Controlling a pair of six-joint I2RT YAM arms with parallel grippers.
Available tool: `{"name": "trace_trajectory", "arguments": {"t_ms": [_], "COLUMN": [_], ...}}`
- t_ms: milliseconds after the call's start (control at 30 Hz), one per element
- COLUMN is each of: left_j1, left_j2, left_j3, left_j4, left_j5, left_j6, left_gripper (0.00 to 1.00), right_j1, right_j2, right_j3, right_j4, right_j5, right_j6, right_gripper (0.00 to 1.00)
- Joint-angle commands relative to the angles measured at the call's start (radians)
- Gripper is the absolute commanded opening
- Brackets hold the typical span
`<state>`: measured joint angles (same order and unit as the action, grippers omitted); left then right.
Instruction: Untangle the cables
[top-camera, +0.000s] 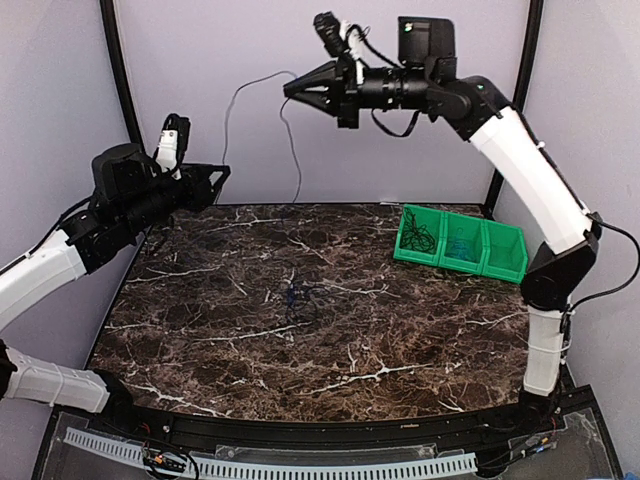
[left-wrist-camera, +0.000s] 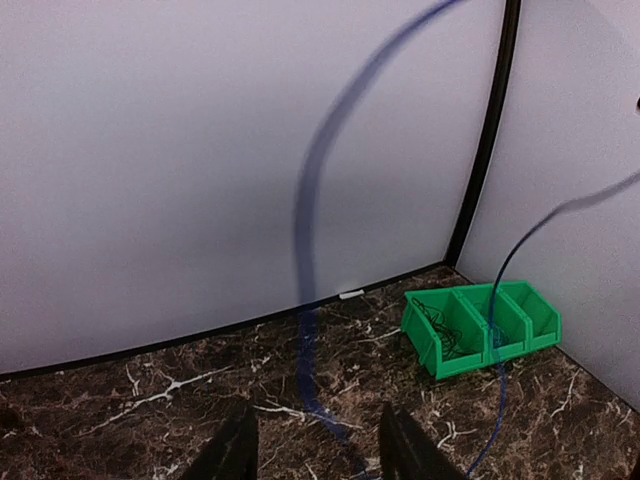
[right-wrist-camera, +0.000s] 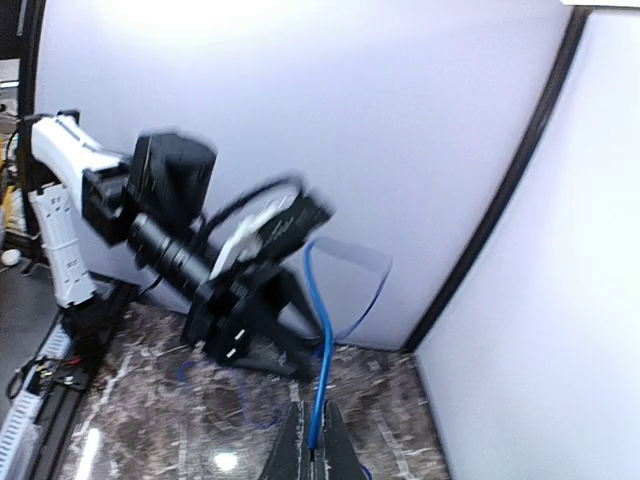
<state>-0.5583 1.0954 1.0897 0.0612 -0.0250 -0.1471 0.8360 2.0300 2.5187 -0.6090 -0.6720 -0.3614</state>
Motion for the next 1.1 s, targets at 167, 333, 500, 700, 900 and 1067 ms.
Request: {"name": "trace_trajectory", "arguments": {"t_ms": [167, 333, 500, 700, 900, 1067], "left_j1": [0.002, 0.001, 0.001, -0.003, -0.005, -0.005], "left_j2": [0.13, 0.25, 0.38, 0.468, 0.491, 0.484], "left_j3": [-0.031, 0.001, 0.056, 0.044, 0.02, -0.027], "left_j4": [0.027, 0.062, 0.081, 0.19, 0.208, 0.252], "left_j5": [0.138, 0.165, 0.233, 0.307, 0.337, 0.33], "left_j6": [0.022, 0.042, 0.009, -0.123, -0.143, -0.136], "left_gripper": [0.55, 0.56, 0.55, 0.54, 0.54, 0.54], "right_j1": [-0.232, -0.366, -0.467, -0.574, -0.689, -0.823], "right_j2": [-0.15, -0.216, -0.27, -0.362, -0.479, -0.55], "right_j3": [0.103, 0.086, 0.067, -0.119, -0.396, -0.543], "right_j4": [-0.003, 0.011, 0.019, 0.022, 0.084, 0.125], "right_j5": [0.103, 0.1, 0.105, 0.158, 0.186, 0.176], "right_j6": [-0.071, -0.047, -0.039, -0.065, -0.062, -0.029], "right_gripper": [0.0, 0.0, 0.0, 0.0, 0.0, 0.0]}}
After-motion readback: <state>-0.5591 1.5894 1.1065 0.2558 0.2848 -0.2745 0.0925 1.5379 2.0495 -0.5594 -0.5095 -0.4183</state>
